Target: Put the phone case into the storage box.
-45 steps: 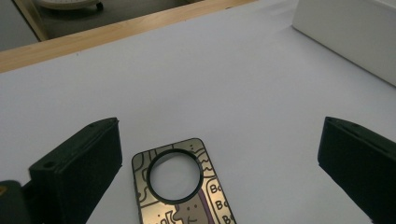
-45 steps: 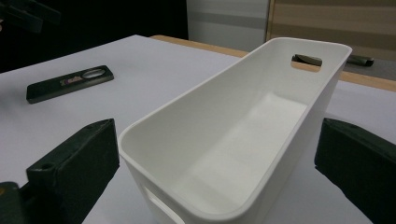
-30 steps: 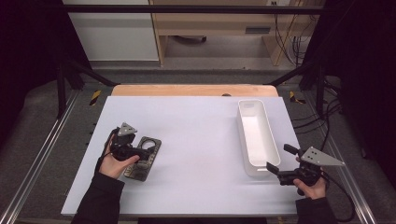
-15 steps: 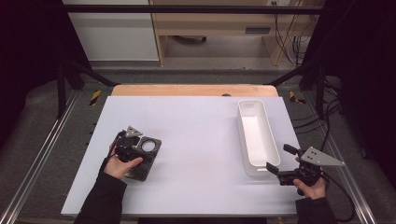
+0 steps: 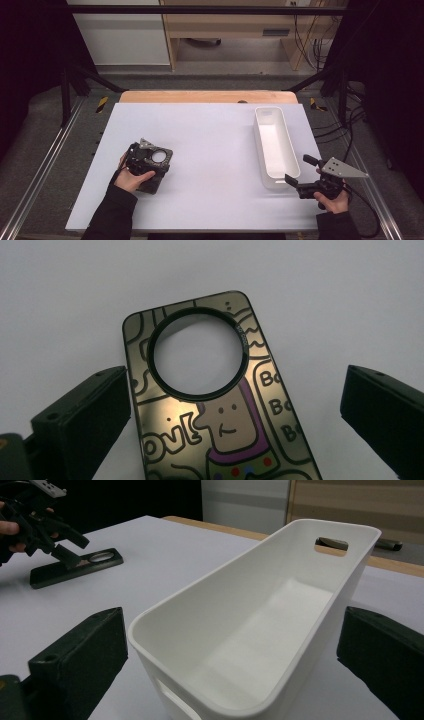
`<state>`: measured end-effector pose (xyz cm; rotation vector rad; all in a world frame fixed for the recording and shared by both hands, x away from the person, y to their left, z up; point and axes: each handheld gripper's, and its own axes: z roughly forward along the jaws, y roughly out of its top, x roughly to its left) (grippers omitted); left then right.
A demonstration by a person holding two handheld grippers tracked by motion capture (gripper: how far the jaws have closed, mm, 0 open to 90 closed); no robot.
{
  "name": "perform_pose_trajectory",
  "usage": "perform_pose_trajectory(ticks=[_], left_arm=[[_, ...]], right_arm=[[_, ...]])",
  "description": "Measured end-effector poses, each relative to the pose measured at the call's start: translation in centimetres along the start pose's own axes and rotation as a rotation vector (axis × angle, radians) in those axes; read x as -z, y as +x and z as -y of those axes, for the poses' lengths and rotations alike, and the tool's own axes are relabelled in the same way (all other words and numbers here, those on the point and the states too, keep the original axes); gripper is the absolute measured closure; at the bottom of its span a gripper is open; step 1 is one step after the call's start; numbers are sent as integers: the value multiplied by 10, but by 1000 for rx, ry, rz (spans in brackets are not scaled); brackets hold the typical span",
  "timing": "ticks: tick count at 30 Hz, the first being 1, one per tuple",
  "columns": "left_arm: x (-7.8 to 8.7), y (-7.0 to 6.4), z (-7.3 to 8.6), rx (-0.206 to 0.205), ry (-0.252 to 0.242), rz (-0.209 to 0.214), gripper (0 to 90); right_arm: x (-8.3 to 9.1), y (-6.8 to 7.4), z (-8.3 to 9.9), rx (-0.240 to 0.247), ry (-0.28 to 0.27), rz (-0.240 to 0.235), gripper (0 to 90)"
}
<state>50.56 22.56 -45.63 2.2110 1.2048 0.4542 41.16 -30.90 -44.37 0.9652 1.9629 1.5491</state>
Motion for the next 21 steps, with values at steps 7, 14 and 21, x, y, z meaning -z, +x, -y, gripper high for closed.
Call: perform_pose_trajectory(ticks=[7,14,21], left_arm=[[-5,2,3,18,18,-8,0],[-9,4,6,35,37,-18,0],[-12,4,8,51,51,-26,0]], right_arm=[[0,0,0,0,-4,0,4],[1,0,0,-1,-4,0,4],[1,0,0,-1,-3,1,4]])
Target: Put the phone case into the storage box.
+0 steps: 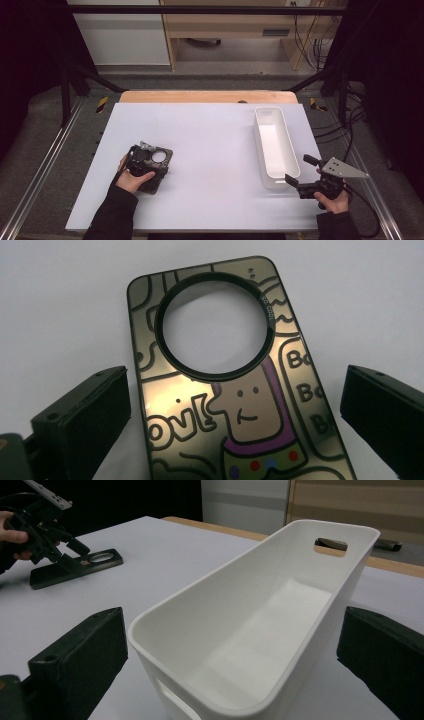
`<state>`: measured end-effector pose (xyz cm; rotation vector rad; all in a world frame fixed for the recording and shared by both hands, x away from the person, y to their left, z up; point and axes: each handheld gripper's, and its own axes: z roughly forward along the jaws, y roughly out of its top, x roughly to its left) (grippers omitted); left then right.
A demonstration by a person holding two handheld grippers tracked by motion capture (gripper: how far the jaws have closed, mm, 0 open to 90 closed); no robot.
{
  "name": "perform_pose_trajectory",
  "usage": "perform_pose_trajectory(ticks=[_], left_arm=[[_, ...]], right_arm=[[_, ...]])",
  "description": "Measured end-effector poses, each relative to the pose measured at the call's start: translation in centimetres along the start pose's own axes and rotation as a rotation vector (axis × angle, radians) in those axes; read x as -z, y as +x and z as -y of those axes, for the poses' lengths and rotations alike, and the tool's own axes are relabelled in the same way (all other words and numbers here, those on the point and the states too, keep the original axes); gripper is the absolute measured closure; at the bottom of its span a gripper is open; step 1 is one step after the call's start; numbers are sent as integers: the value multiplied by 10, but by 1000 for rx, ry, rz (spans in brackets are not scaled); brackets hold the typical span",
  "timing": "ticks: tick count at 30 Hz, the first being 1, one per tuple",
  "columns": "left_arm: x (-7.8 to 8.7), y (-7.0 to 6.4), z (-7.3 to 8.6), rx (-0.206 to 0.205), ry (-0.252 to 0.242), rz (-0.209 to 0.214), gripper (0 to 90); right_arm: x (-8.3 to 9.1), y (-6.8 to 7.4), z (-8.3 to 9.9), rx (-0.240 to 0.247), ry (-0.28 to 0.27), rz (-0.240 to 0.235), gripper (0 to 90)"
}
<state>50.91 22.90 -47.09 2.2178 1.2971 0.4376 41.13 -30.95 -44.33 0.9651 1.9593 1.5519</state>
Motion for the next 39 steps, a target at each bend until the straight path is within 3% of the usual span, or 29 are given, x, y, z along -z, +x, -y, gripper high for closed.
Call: perform_pose_trajectory(ticks=[18,39], left_arm=[[-2,-1,1,17,20,-24,36],[-3,-3,2,5,13,-36,42]], right_arm=[[0,0,0,1,0,0,4],[-1,1,0,4,3,-2,4]])
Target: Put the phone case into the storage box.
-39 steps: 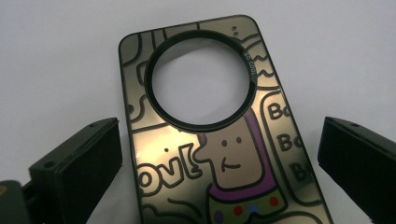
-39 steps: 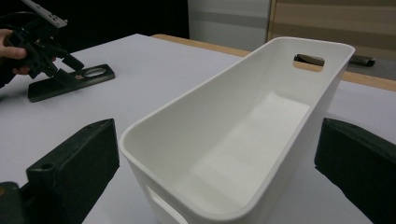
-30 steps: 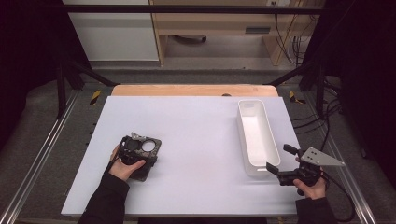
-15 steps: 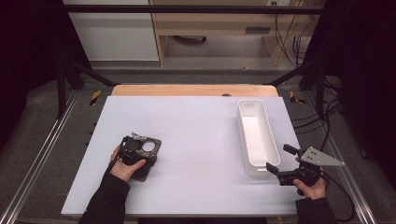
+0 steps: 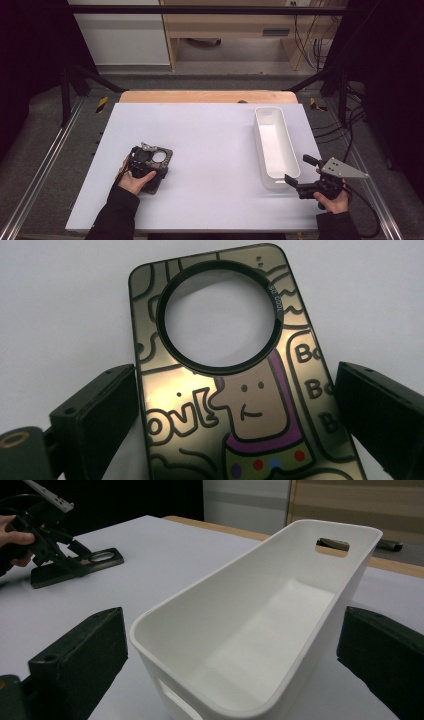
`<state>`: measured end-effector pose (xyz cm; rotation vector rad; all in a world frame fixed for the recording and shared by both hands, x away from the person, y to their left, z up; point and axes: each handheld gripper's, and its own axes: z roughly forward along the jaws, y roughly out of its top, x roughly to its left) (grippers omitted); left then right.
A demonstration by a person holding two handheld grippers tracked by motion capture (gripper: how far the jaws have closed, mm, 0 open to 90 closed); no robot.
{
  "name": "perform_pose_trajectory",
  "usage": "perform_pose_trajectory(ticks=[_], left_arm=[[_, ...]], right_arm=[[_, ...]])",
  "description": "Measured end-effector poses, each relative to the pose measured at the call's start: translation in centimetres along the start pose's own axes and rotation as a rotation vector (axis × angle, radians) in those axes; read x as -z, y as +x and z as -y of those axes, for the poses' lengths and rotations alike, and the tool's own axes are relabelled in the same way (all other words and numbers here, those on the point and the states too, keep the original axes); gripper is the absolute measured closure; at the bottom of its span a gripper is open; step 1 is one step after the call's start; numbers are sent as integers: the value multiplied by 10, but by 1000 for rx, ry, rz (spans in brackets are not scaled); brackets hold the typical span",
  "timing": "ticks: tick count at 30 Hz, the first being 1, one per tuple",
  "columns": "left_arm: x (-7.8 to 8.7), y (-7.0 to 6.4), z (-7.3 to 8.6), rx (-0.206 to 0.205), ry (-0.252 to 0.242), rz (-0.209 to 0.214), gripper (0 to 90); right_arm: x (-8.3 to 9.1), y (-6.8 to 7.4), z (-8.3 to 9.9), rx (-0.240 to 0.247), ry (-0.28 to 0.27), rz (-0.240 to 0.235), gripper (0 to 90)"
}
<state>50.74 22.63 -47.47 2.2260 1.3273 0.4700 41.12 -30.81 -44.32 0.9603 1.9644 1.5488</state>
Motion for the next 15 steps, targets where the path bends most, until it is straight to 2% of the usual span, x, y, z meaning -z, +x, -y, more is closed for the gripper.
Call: perform_pose_trajectory(ticks=[7,15], left_arm=[[0,-2,3,23,-23,-18,46],[2,-5,3,45,-20,-40,77]], right_arm=[[0,0,0,2,1,1,4],[0,1,0,1,0,0,4]])
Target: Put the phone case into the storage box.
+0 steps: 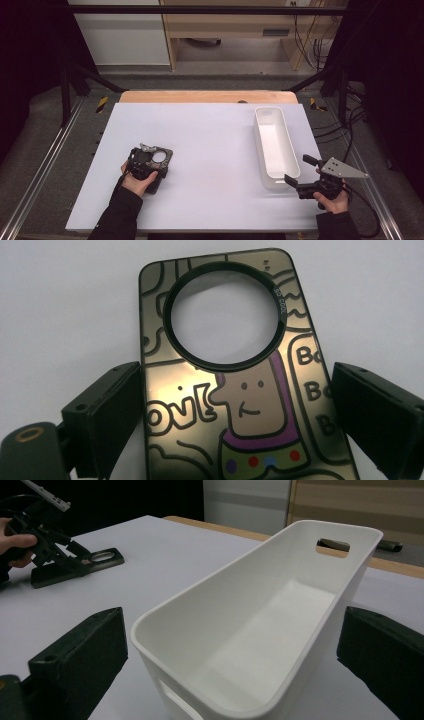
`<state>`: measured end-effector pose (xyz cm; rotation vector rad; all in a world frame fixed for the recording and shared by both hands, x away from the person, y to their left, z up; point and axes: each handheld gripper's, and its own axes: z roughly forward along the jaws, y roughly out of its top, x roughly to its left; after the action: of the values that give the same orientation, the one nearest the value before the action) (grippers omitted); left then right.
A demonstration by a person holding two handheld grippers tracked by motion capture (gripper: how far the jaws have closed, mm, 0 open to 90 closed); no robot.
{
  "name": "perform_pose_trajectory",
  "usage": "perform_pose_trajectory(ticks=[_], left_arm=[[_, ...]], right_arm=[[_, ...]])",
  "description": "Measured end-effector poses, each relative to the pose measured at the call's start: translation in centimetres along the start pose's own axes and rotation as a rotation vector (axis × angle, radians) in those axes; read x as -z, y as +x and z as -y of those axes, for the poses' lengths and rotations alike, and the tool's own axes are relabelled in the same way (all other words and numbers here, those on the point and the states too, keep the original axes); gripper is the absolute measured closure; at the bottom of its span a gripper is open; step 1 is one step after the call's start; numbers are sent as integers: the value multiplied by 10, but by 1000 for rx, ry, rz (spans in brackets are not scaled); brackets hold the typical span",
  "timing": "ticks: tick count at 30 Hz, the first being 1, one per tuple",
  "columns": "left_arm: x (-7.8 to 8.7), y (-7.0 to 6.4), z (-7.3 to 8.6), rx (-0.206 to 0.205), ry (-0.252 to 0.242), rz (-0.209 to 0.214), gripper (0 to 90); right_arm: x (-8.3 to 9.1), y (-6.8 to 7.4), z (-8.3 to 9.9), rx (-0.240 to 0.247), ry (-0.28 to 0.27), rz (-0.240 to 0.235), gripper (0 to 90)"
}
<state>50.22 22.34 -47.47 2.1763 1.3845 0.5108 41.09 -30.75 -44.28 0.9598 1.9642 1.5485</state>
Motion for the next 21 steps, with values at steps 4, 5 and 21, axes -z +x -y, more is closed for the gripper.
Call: perform_pose_trajectory(ticks=[4,5,21], left_arm=[[0,-1,0,6,1,-6,84],[0,-1,0,7,1,-6,84],[1,-2,-1,10,14,-9,89]], right_arm=[[0,0,0,0,-1,0,4],[0,0,0,0,-1,0,4],[0,1,0,2,-1,-2,4]])
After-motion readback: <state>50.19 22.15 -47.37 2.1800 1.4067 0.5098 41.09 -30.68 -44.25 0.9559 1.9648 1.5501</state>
